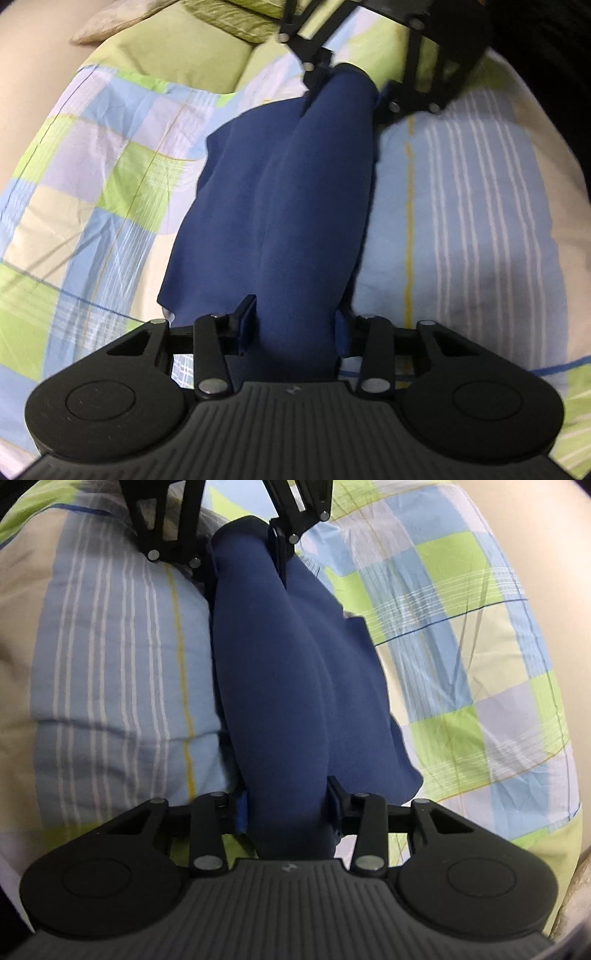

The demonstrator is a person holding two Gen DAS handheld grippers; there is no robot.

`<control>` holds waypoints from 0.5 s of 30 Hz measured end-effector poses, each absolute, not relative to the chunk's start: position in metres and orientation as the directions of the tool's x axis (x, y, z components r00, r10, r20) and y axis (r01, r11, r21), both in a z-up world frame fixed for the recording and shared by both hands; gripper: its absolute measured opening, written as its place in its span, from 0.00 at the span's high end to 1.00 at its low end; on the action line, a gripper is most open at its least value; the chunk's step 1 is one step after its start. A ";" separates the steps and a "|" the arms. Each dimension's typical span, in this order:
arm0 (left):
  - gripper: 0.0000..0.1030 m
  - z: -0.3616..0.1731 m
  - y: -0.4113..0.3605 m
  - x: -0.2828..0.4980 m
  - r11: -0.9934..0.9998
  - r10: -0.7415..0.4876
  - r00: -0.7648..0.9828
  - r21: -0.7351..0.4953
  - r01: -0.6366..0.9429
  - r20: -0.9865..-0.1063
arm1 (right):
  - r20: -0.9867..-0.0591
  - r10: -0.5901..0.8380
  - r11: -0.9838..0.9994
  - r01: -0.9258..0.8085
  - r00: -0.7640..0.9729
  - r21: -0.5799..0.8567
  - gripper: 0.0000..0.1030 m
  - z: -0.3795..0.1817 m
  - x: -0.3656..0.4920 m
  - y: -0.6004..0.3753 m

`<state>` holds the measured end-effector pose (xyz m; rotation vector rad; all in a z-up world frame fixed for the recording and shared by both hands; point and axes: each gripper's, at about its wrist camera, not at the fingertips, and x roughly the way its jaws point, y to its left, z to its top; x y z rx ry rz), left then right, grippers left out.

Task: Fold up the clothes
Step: 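Grasp the folded navy bundle with the left gripper while the right gripper grasps beside it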

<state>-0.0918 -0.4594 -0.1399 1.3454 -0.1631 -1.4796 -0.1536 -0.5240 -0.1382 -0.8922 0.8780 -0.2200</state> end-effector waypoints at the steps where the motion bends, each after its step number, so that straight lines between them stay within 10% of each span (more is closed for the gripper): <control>1: 0.55 -0.137 -0.459 -0.092 -0.414 -0.745 0.219 0.695 0.588 -0.630 | -0.571 -0.505 0.628 -0.178 0.647 -0.757 0.65 -0.136 -0.155 -0.524; 15: 0.55 -0.120 -0.474 -0.092 -0.436 -0.690 0.231 0.648 0.624 -0.686 | -0.608 -0.474 0.684 -0.168 0.637 -0.710 0.65 -0.111 -0.154 -0.526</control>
